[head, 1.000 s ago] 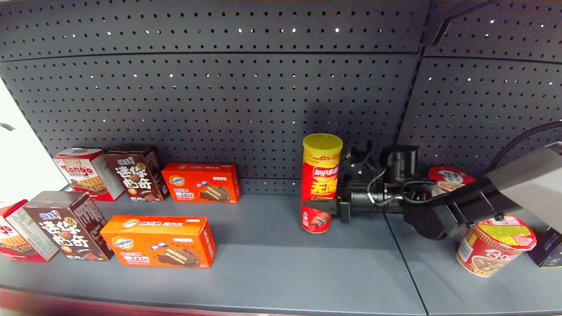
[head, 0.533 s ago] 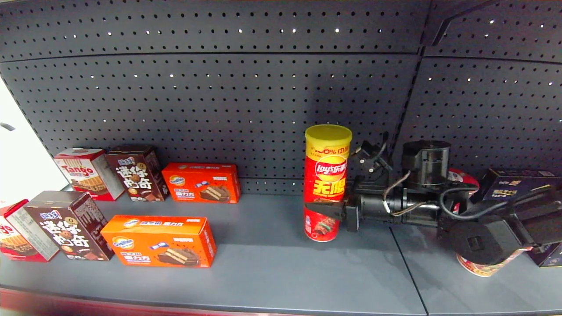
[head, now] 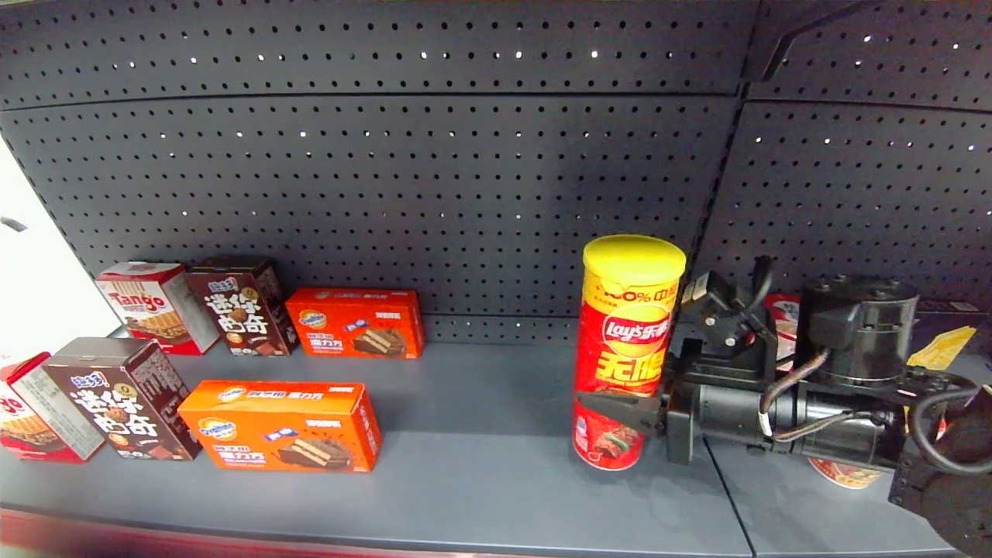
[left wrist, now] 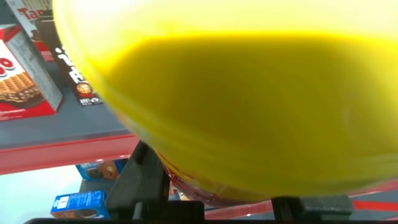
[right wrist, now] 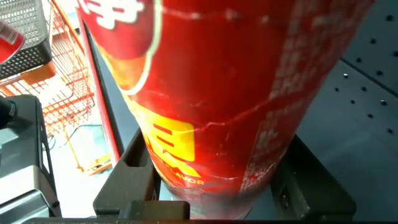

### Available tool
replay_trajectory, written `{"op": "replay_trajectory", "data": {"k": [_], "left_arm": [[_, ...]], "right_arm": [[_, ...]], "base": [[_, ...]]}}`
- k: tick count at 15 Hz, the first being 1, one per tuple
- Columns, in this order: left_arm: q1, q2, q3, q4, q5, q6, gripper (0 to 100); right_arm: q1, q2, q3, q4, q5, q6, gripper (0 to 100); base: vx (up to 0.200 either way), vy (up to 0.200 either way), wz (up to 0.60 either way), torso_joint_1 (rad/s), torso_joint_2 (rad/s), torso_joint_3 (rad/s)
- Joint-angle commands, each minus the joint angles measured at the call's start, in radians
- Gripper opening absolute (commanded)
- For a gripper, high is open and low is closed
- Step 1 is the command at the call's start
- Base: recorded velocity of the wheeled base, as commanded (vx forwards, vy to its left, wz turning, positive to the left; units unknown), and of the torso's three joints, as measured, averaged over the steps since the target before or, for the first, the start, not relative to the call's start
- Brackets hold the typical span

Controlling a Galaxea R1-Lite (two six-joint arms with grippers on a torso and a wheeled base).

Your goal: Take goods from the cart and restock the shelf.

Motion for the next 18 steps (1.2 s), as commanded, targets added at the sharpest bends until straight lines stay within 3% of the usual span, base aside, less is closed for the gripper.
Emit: {"op": "replay_trajectory", "data": {"k": [1, 9, 18], "left_arm": [[0.001, 0.005, -0.012, 0.000, 0.009, 0.000, 0], [0.002, 0.031, -0.041, 0.000, 0.049, 0.003, 0], [0.002, 0.039, -0.052, 0.000, 0.064, 0.006, 0]], "right_arm": [[0.000, -0.054, 0.085, -0.060, -0.005, 0.003, 0], [0.023, -0.031, 0.321, -0.321, -0.005, 0.049, 0], [0.026, 0.138, 0.309, -0.457, -0.003, 0.040, 0]], "base": [[0.000, 0.000, 0.00, 0.000, 0.00, 0.000], [0.000, 0.000, 0.00, 0.000, 0.00, 0.000], [0.000, 0.000, 0.00, 0.000, 0.00, 0.000]]}}
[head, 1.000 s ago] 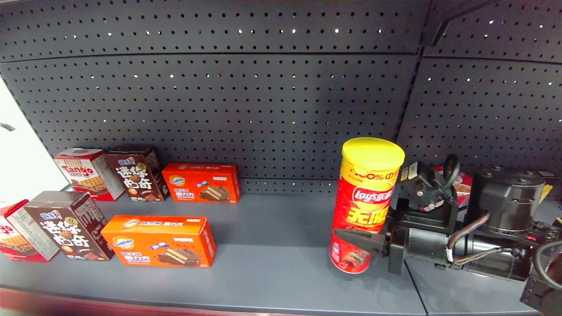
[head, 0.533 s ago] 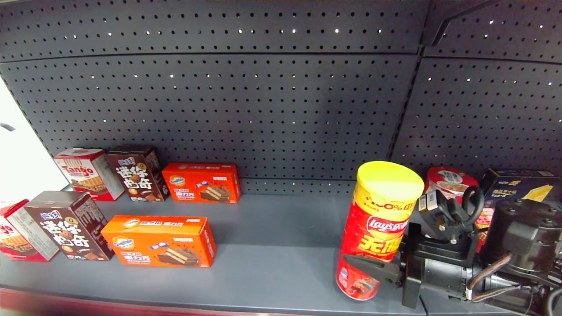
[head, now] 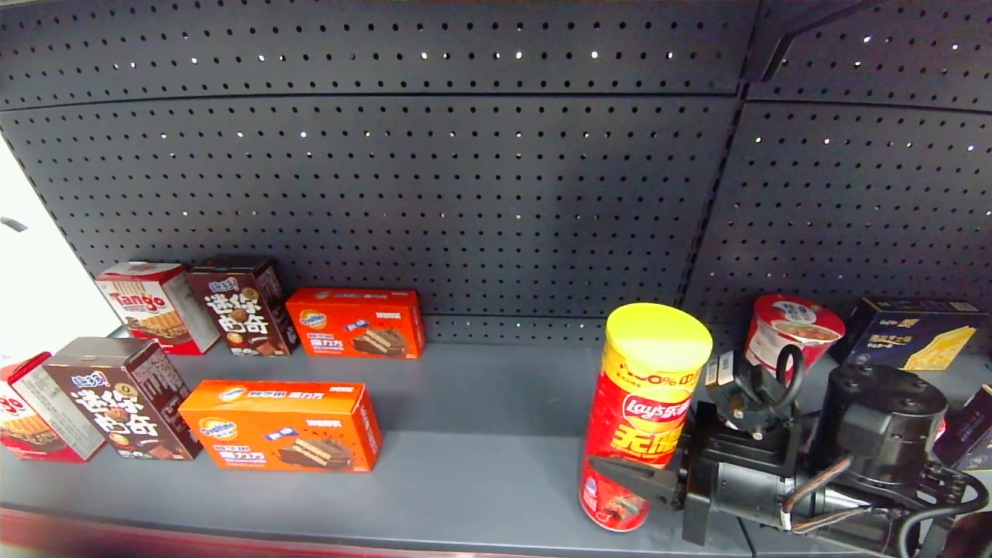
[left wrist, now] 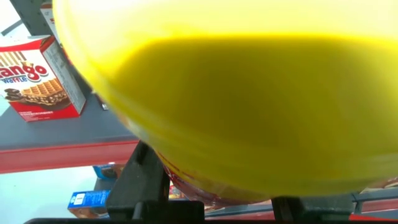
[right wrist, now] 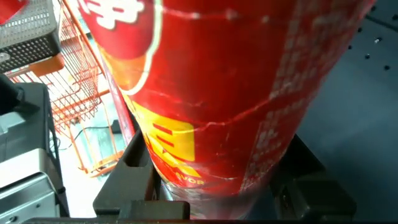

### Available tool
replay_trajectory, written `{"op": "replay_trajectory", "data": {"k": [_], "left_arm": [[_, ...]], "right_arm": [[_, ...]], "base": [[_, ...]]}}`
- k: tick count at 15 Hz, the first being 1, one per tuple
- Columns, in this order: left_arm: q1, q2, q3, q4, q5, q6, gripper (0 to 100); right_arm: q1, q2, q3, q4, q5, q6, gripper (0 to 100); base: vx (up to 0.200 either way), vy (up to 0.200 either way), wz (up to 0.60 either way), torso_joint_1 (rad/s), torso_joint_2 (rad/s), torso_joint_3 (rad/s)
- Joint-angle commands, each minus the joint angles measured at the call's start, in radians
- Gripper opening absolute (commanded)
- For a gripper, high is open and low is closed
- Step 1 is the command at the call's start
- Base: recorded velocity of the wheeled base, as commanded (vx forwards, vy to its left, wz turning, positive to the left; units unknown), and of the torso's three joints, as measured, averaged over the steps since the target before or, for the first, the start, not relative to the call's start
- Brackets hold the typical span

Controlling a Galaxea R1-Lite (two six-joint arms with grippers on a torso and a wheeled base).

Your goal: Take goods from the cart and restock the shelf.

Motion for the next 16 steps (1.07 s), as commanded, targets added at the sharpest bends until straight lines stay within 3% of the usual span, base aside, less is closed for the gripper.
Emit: {"op": "replay_trajectory", "data": {"k": [1, 10, 11, 16], "left_arm": [[0.000, 0.002, 0.001, 0.000, -0.001, 0.000, 0], [-0.002, -0.023, 0.001, 0.054, -0.001, 0.000, 0], [-0.002, -0.024, 0.001, 0.057, -0.001, 0.000, 0], [-0.003, -0.024, -0.003, 0.057, -0.001, 0.000, 0]], "right_arm": [[0.002, 0.071, -0.006, -0.028, -0.001, -0.001, 0], [0.022, 0.145, -0.008, -0.087, -0.001, -0.011, 0], [0.022, 0.143, -0.008, -0.088, -0.001, -0.011, 100], [0.015, 0.120, 0.009, -0.091, -0.003, -0.012, 100]], "base": [[0.000, 0.000, 0.00, 0.000, 0.00, 0.000], [0.000, 0.000, 0.00, 0.000, 0.00, 0.000], [0.000, 0.000, 0.00, 0.000, 0.00, 0.000], [0.000, 0.000, 0.00, 0.000, 0.00, 0.000]]}}
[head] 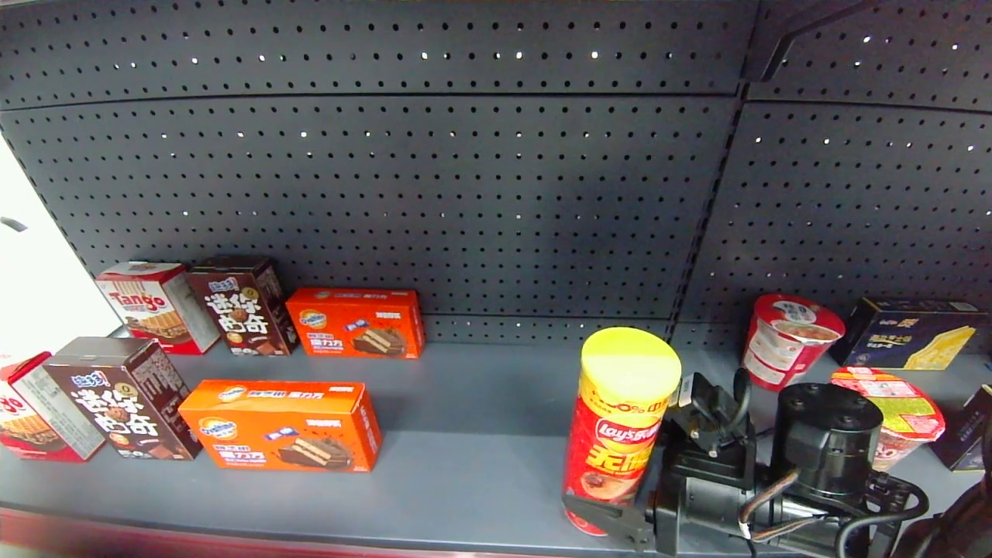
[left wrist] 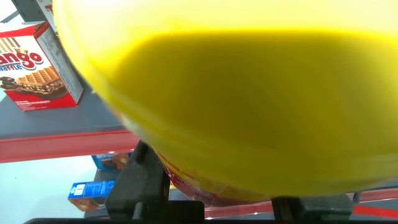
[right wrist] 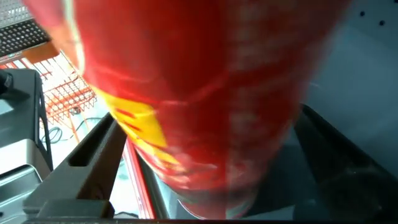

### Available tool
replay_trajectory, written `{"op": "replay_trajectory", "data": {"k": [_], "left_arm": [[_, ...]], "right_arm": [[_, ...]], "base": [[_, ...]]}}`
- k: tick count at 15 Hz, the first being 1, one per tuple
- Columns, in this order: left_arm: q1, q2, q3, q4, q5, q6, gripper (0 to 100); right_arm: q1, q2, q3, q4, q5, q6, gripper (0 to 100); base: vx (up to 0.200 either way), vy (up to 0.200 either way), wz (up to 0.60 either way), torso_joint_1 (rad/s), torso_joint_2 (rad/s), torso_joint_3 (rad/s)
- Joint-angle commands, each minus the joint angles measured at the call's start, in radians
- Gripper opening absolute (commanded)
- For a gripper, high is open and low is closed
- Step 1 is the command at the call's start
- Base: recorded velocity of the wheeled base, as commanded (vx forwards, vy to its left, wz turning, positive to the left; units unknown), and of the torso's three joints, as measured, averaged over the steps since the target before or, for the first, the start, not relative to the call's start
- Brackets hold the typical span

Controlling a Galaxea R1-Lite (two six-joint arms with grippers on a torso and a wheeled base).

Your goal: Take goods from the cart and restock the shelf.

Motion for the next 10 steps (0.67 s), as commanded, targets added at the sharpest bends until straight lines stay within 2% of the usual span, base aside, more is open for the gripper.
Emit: {"op": "replay_trajectory", "data": {"k": [1, 6, 10], "left_arm": [[-0.001, -0.001, -0.003, -0.002, 0.000, 0.000, 0], [-0.002, -0.001, 0.001, -0.002, -0.005, 0.000, 0], [-0.002, -0.003, -0.006, -0.001, -0.005, 0.000, 0]], "right_arm": [[-0.008, -0.033, 0.014, -0.006, 0.004, -0.001, 100], [-0.057, -0.108, 0.034, 0.009, 0.005, -0.004, 100], [-0.062, -0.159, 0.077, 0.007, 0.005, -0.010, 100]], "base": [[0.000, 0.000, 0.00, 0.000, 0.00, 0.000], [0.000, 0.000, 0.00, 0.000, 0.00, 0.000], [0.000, 0.000, 0.00, 0.000, 0.00, 0.000]]}}
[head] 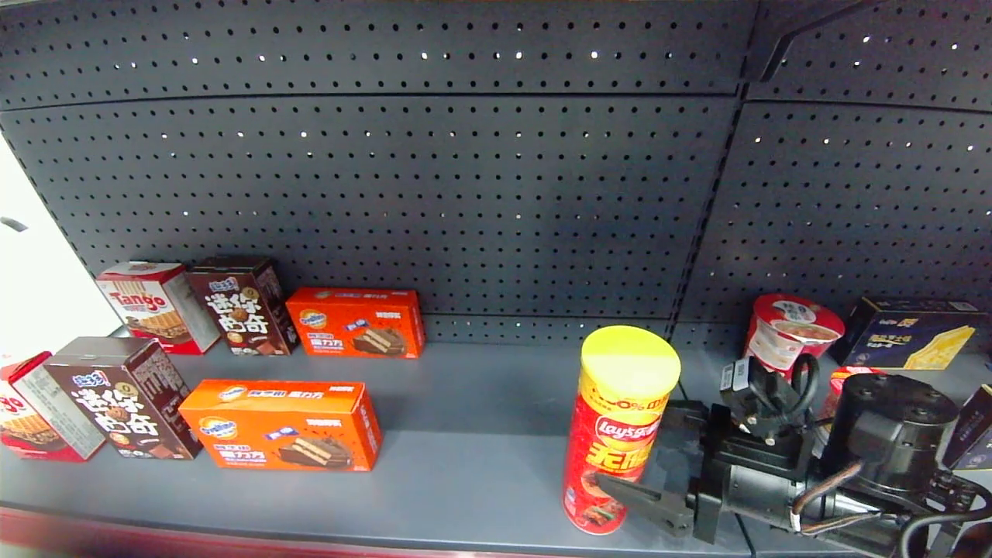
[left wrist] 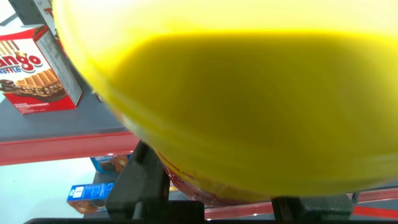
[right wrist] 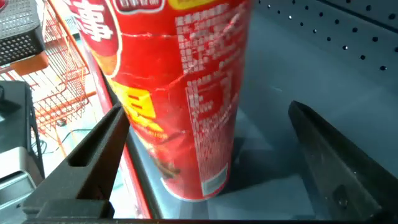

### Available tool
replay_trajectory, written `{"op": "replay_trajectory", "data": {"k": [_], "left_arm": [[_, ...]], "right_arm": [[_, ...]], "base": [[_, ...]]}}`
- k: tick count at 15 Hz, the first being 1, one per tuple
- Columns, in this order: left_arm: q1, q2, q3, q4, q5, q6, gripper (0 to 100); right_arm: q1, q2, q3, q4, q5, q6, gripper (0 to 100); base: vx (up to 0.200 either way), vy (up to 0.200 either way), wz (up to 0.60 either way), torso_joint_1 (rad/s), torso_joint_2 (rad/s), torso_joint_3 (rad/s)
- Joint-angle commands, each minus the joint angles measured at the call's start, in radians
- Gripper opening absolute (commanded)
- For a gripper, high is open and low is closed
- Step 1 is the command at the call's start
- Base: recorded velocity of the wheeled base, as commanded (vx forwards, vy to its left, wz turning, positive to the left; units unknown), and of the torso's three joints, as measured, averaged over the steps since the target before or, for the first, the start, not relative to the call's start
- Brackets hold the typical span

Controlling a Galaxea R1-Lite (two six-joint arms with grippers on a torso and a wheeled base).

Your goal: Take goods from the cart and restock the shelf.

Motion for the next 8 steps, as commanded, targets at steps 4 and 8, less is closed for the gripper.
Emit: {"op": "replay_trajectory", "data": {"k": [4, 8], "left_arm": [[-0.002, 0.001, -0.001, 0.001, -0.001, -0.001, 0], [-0.002, 0.001, -0.001, 0.000, -0.003, 0.001, 0]], "right_arm": [[0.015, -0.103, 0.062, 0.001, 0.002, -0.002, 100], [0.026, -0.204, 0.067, 0.070, 0.007, -0.002, 100]], "base": [[0.000, 0.000, 0.00, 0.000, 0.00, 0.000], [0.000, 0.000, 0.00, 0.000, 0.00, 0.000]]}}
